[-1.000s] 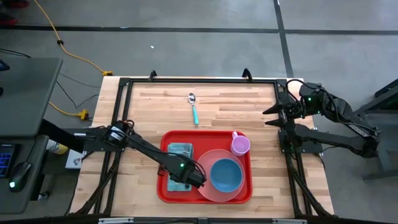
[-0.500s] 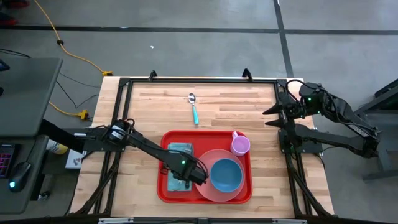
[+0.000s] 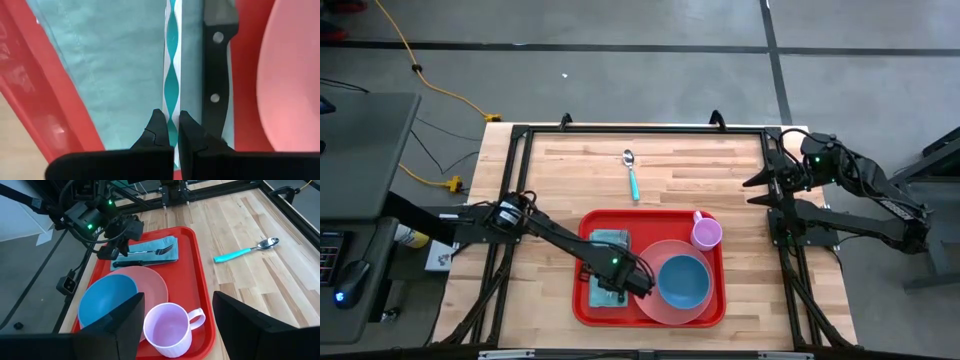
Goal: Set up tray
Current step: Put the blue and white patterned fork on top of the napkin to the left of the black knife
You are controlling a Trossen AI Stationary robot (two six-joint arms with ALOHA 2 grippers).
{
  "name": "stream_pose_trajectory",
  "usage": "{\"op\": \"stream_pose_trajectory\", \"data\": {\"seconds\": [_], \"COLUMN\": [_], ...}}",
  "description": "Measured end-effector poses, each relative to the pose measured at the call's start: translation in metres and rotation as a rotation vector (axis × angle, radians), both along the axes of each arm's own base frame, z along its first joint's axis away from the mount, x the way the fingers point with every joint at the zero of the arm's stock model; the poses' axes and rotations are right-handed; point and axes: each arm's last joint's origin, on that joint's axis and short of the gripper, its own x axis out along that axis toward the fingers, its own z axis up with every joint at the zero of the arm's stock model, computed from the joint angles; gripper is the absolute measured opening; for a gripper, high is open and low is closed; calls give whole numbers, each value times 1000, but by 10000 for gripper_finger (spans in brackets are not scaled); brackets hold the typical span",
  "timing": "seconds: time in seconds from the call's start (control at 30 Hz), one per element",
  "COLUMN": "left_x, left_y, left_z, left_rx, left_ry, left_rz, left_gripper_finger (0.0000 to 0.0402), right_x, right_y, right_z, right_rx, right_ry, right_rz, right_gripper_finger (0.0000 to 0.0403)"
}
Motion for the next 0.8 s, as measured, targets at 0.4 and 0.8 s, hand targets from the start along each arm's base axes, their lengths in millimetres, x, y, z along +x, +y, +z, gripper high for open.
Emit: {"op": "stream_pose_trajectory", "data": {"seconds": [0.4, 0.8], "left_x": [5, 6], "left_y": [-11, -8], "left_z": [-16, -21], "left_rx": [-49, -14], "left_ry": [-8, 7], "left_rz": [-18, -8], "left_gripper_finger": [26, 83], "right_x": [0, 0], "right_y": [0, 0], "right_z": [0, 0], "right_rx": [0, -7], "right_ry": [0, -1], "right_rz": [0, 3], "right_gripper_finger": [213, 213]}}
